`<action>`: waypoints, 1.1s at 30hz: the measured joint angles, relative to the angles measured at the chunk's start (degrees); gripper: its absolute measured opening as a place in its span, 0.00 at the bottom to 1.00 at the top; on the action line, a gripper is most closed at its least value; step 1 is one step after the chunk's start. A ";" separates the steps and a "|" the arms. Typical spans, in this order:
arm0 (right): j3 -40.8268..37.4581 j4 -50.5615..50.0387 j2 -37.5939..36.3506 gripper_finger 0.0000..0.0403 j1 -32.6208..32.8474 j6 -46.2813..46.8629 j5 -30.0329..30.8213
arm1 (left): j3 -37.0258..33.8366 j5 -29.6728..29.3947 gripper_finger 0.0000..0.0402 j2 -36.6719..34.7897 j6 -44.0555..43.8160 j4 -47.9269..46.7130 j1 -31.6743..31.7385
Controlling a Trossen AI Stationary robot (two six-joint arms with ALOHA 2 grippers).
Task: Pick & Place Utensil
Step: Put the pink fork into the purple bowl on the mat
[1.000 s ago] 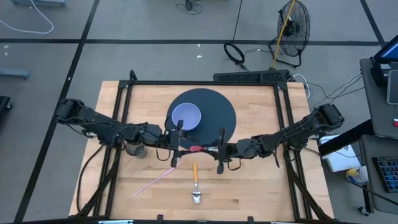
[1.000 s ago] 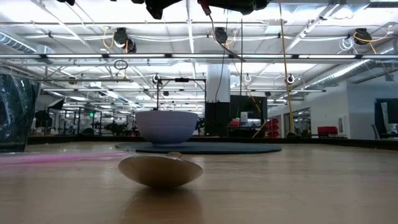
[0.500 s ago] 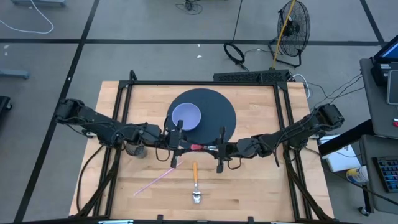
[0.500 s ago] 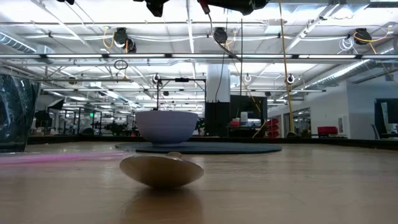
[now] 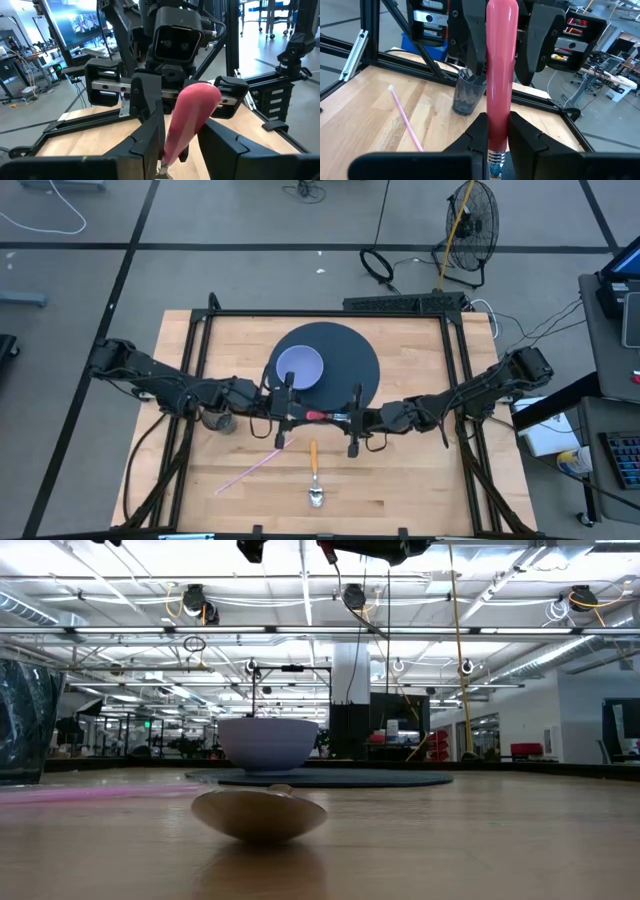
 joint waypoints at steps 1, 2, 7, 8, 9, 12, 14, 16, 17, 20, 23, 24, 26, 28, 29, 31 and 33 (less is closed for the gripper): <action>0.00 0.04 0.00 0.10 0.00 -0.08 0.02 | 0.00 0.09 0.33 0.00 0.00 0.00 0.15; -0.02 0.20 0.00 0.10 0.00 -0.11 0.03 | 0.00 0.15 0.32 0.07 -0.03 0.02 0.27; -0.07 0.70 0.00 0.10 -0.28 0.15 -2.05 | 0.00 0.47 0.21 0.73 0.49 0.09 0.50; -0.07 0.90 0.00 0.10 -0.30 0.27 -2.09 | 0.00 0.45 0.19 0.71 0.91 0.15 0.52; -0.07 0.91 0.00 0.10 -0.31 0.33 -2.11 | 0.00 0.45 0.17 0.70 1.23 0.15 0.52; -0.07 0.81 0.00 0.10 -0.31 0.26 -2.30 | 0.00 0.43 0.17 0.70 1.67 -0.01 0.51; -0.07 0.87 0.00 0.10 -0.31 0.20 -2.39 | 0.00 0.41 0.17 0.70 1.66 0.11 0.52; -0.07 0.83 0.00 0.10 -0.31 0.18 -2.43 | 0.00 0.27 0.17 0.70 1.65 0.11 0.52; -0.07 0.83 0.00 0.10 -0.31 0.15 -2.44 | 0.00 0.25 0.17 0.70 1.62 0.14 0.52; -0.07 0.84 0.00 0.10 -0.31 0.17 -2.50 | 0.00 0.23 0.19 0.70 1.56 0.17 0.52; -0.07 0.85 0.00 0.12 -0.31 0.15 -2.49 | 0.00 0.23 0.18 0.70 1.53 0.20 0.52; -0.07 0.84 0.00 0.13 -0.31 0.14 -2.49 | 0.00 0.23 0.17 0.70 1.57 0.20 0.52; -0.07 0.83 0.00 0.14 -0.28 0.03 -2.54 | 0.00 0.23 0.17 0.70 1.70 0.21 0.52; -0.07 0.83 0.00 0.15 -0.28 0.00 -2.54 | 0.00 0.23 0.17 0.70 1.73 0.24 0.52; -0.07 0.83 0.00 0.15 -0.28 0.00 -2.54 | 0.00 0.22 0.17 0.70 1.70 0.24 0.52; -0.07 0.83 0.00 0.15 -0.28 0.00 -2.55 | 0.00 0.21 0.18 0.70 1.73 0.24 0.52; -0.07 0.83 0.00 0.15 -0.28 0.00 -2.54 | 0.00 0.20 0.18 0.70 1.73 0.26 0.52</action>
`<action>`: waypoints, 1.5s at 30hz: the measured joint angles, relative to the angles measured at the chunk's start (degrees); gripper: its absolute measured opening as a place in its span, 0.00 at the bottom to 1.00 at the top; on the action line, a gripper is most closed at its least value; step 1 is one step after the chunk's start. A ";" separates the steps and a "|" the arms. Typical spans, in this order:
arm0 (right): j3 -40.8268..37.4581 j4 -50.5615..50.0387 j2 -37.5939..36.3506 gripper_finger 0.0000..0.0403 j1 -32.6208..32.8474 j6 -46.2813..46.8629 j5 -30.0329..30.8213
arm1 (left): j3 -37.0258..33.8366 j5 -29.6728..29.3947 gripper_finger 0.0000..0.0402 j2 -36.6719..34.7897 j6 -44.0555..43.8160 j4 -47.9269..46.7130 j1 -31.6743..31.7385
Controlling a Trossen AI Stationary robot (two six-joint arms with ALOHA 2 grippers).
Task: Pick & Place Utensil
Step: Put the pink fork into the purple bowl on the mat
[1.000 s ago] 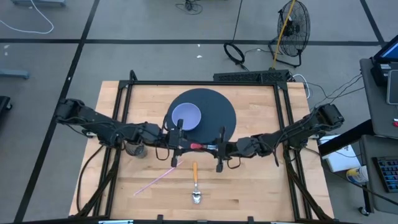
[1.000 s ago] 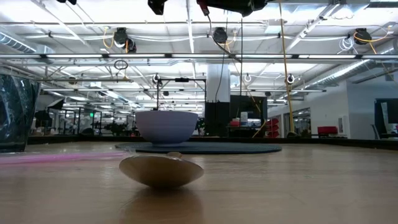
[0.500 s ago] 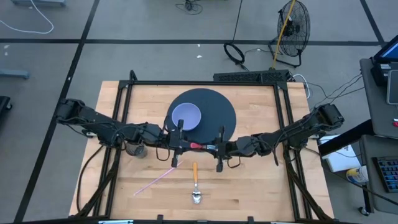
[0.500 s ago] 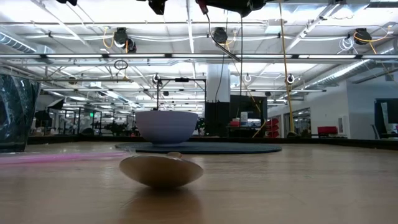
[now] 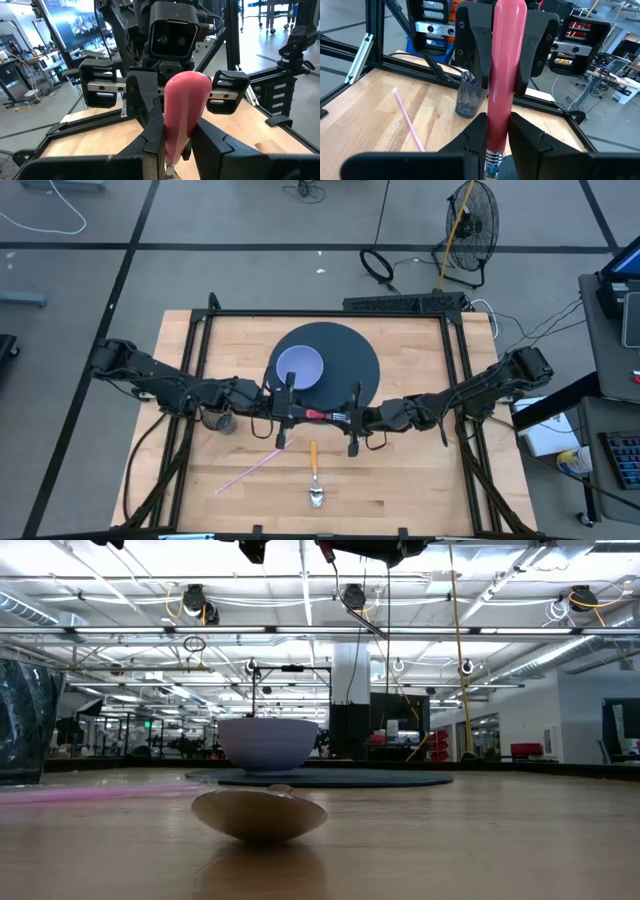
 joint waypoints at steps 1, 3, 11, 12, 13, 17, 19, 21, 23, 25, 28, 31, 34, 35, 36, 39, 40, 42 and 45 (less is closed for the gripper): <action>0.00 0.00 0.00 0.15 0.00 0.00 0.00 | 0.00 -0.02 0.18 0.00 0.02 0.00 0.00; 0.00 0.00 0.00 0.15 0.02 0.00 0.00 | 0.00 -0.06 0.18 0.00 0.35 0.00 0.00; 0.04 -0.11 0.02 0.21 0.10 1.78 2.13 | 0.00 -0.50 0.17 0.02 0.93 0.17 0.07; 0.09 -0.34 0.02 0.22 0.13 1.89 3.01 | 0.00 -0.80 0.17 0.02 1.00 0.19 0.12; 0.09 -0.45 0.02 0.23 0.13 1.85 3.39 | 0.00 -0.96 0.17 0.02 1.21 0.21 0.14; 0.09 -0.90 0.02 0.30 0.15 1.62 3.48 | 0.00 -1.01 0.17 0.02 1.45 0.55 0.13; 0.09 -1.05 0.02 0.35 0.15 1.62 3.56 | 0.00 -1.04 0.17 0.02 1.67 0.68 0.13; 0.09 -1.19 0.02 0.40 0.15 1.64 3.72 | 0.00 -1.02 0.17 0.02 1.75 0.76 0.13; 0.09 -1.17 0.04 0.44 0.15 1.64 3.97 | 0.00 -1.00 0.17 0.02 1.88 0.77 0.11; 0.09 -1.24 0.04 0.49 0.15 1.64 4.32 | 0.00 -0.96 0.17 0.02 2.18 0.76 0.11; 0.09 -2.08 0.04 0.55 0.27 1.45 7.94 | 0.00 -0.79 0.17 0.02 2.25 0.76 0.09; 0.09 -4.14 0.04 0.60 0.28 1.29 12.70 | 0.00 -0.93 0.17 0.02 2.32 0.57 0.10; 0.09 -6.11 0.04 0.64 0.28 1.27 15.95 | 0.00 -2.64 0.17 0.02 2.54 -0.45 0.13; 0.09 -6.82 0.04 0.65 0.28 1.33 16.59 | 0.00 -3.68 0.17 0.02 2.64 -1.05 0.13; 0.09 -7.53 0.04 0.66 0.28 1.55 16.91 | 0.00 -4.52 0.17 0.02 2.64 -1.63 0.18; 0.09 -8.69 0.04 0.68 0.28 1.69 18.01 | 0.00 -6.74 0.17 -0.96 2.32 -3.91 0.66; 0.09 -9.13 0.04 0.69 0.28 1.79 18.03 | 0.02 -7.64 0.17 -1.25 2.07 -4.18 0.98; 0.09 -10.25 0.04 0.69 0.29 2.34 17.99 | 0.09 -9.68 0.17 -1.96 1.49 -5.99 1.79; 0.09 -11.68 0.04 0.69 0.31 3.72 17.87 | 0.04 -11.73 0.17 -3.35 1.29 -8.29 3.24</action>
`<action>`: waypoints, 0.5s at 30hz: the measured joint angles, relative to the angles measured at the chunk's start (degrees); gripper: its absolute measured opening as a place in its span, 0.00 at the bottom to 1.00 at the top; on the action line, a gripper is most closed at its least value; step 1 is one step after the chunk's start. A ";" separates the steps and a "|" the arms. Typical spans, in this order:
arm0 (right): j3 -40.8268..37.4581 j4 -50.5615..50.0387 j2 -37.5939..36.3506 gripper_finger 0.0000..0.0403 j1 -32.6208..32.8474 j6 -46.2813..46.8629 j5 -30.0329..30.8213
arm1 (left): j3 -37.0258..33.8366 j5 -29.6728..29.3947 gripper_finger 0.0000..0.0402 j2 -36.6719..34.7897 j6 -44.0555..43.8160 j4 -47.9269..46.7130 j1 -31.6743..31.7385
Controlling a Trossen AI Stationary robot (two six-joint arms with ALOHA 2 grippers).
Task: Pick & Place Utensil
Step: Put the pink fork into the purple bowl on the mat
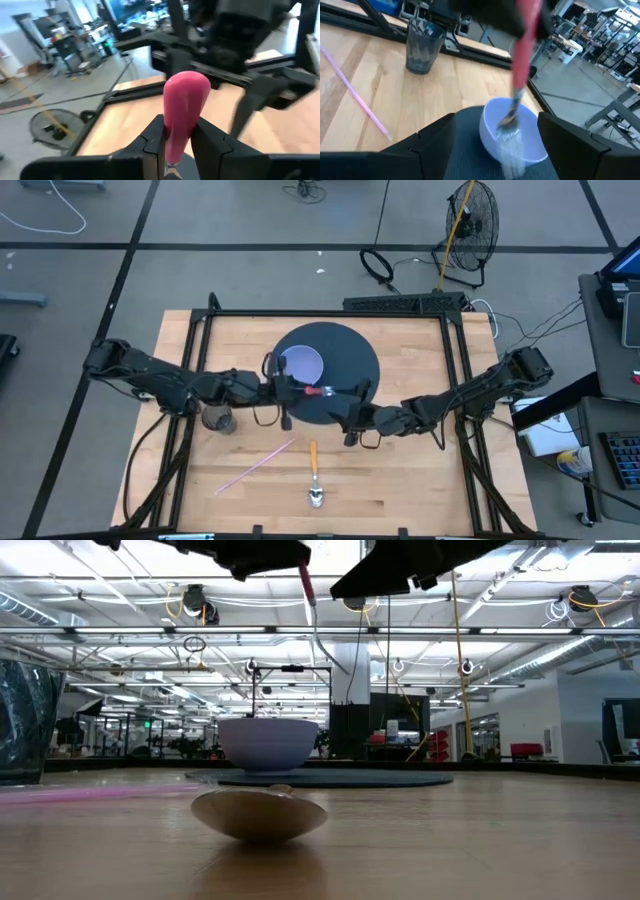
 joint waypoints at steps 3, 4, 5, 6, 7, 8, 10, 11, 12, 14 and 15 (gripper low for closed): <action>-0.01 -2.30 0.00 0.68 0.30 1.64 -0.01 | 0.02 -2.51 0.17 -1.83 -0.84 -3.70 2.31; -0.01 -2.83 0.00 0.68 0.51 2.11 -0.03 | 0.02 -3.31 0.17 -2.30 -1.59 -4.96 3.44; -0.02 -3.28 0.00 0.68 0.74 2.58 -0.03 | 0.02 -3.76 0.17 -2.63 -2.37 -5.81 4.68; -0.02 -3.79 0.00 0.68 1.04 2.99 -0.03 | 0.02 -3.77 0.17 -3.07 -3.34 -6.72 6.02; -0.02 -4.35 0.00 0.68 1.27 3.42 -0.05 | 0.01 -3.75 0.17 -3.66 -4.43 -7.88 7.26; -0.02 -5.08 0.00 0.68 1.58 3.96 -0.07 | 0.00 -3.65 0.17 -4.18 -5.72 -8.80 8.65; -0.02 -6.38 0.00 0.69 2.24 4.98 -0.07 | 0.02 -2.41 0.17 -4.89 -8.39 -9.86 11.76; -0.02 -7.27 0.00 0.69 2.58 5.66 -0.05 | 0.02 -1.61 0.17 -5.15 -9.73 -10.86 13.51; -0.02 -8.35 0.00 0.69 2.95 6.48 -0.05 | 0.00 -0.54 0.17 -5.29 -10.97 -11.87 15.25; -0.02 -11.22 0.00 0.68 3.75 8.49 -0.08 | 0.00 2.92 0.17 -5.30 -13.53 -12.82 18.84; -0.02 -12.70 0.00 0.68 4.14 9.66 -0.10 | 0.00 5.07 0.17 -5.37 -15.12 -13.36 20.74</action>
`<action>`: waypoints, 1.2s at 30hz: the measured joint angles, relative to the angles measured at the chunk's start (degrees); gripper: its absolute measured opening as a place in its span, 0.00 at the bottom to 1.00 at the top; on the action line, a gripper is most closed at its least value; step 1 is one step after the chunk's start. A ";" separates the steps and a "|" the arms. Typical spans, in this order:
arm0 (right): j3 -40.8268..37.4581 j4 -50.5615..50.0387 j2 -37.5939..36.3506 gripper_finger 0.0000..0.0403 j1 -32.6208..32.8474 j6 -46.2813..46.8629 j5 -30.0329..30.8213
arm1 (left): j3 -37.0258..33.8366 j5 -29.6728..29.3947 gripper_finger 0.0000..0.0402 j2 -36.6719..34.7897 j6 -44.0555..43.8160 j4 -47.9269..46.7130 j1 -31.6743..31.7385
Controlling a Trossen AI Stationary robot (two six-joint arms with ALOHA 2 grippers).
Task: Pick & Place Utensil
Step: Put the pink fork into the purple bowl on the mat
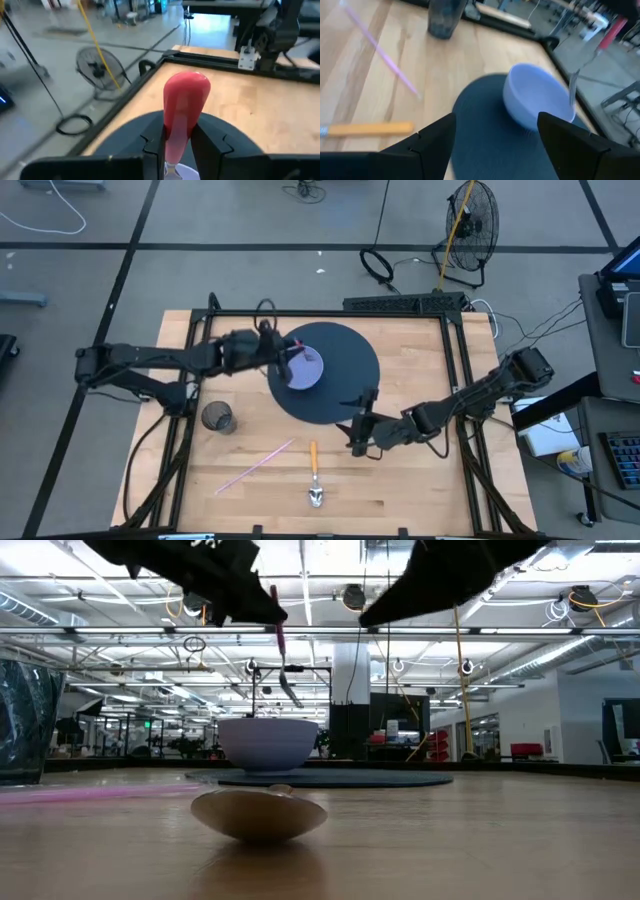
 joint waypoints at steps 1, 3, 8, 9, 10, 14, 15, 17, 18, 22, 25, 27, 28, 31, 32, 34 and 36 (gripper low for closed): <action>0.00 -1.43 0.00 0.67 0.38 1.23 0.00 | 0.00 2.38 0.17 -0.03 -1.86 -0.81 1.89; 0.00 -4.23 0.00 0.67 1.18 3.73 0.00 | 0.00 6.43 0.17 0.29 -4.96 -2.43 5.71; 0.00 -8.89 0.00 0.67 2.84 8.26 0.00 | -0.04 13.09 0.17 1.28 -10.12 -5.41 12.84; 0.00 -9.48 0.00 0.67 3.12 8.77 0.00 | -0.04 14.04 0.17 1.57 -10.93 -5.57 13.83; 0.00 -9.96 0.00 0.67 3.34 9.20 -0.02 | -0.02 14.90 0.17 2.11 -11.56 -5.51 14.62; -0.02 -10.40 0.00 0.66 4.05 9.35 0.02 | -0.10 20.61 0.17 3.79 -13.75 -6.05 17.50; -0.02 -10.40 0.00 0.65 4.05 9.35 0.00 | 0.07 22.01 0.17 4.63 -14.13 -5.30 17.97; -0.02 -10.42 0.00 0.65 4.05 9.36 0.00 | 0.04 23.56 0.17 6.17 -14.54 -5.91 18.80; -0.02 -10.42 0.00 0.64 4.05 9.35 0.02 | -0.14 24.00 0.17 6.85 -14.56 -6.42 19.06; -0.02 -10.44 0.00 0.64 4.05 9.37 0.02 | -0.04 24.46 0.17 8.95 -14.59 -5.65 19.30; -0.02 -10.44 0.00 0.64 4.05 9.35 0.00 | -0.04 25.69 0.17 10.16 -14.66 -5.82 20.02; -0.02 -10.44 0.00 0.64 4.05 9.36 0.01 | -0.04 26.54 0.17 10.78 -14.85 -5.46 20.64; -0.02 -10.44 0.00 0.64 4.05 9.37 0.00 | 0.04 26.84 0.17 11.07 -14.89 -5.28 20.90; -0.02 -10.45 -0.01 0.64 4.05 9.62 0.00 | 0.07 27.69 0.17 11.61 -14.91 -5.20 21.70; -0.02 -10.46 -0.02 0.64 4.05 9.79 0.00 | 0.08 27.78 0.17 11.90 -14.95 -5.01 21.76; -0.02 -10.46 -0.02 0.64 4.03 9.79 0.01 | 0.11 27.86 0.17 12.08 -14.96 -5.24 22.16; -0.02 -10.46 -0.02 0.64 4.03 9.80 0.00 | 0.11 27.88 0.17 12.06 -14.94 -5.32 22.43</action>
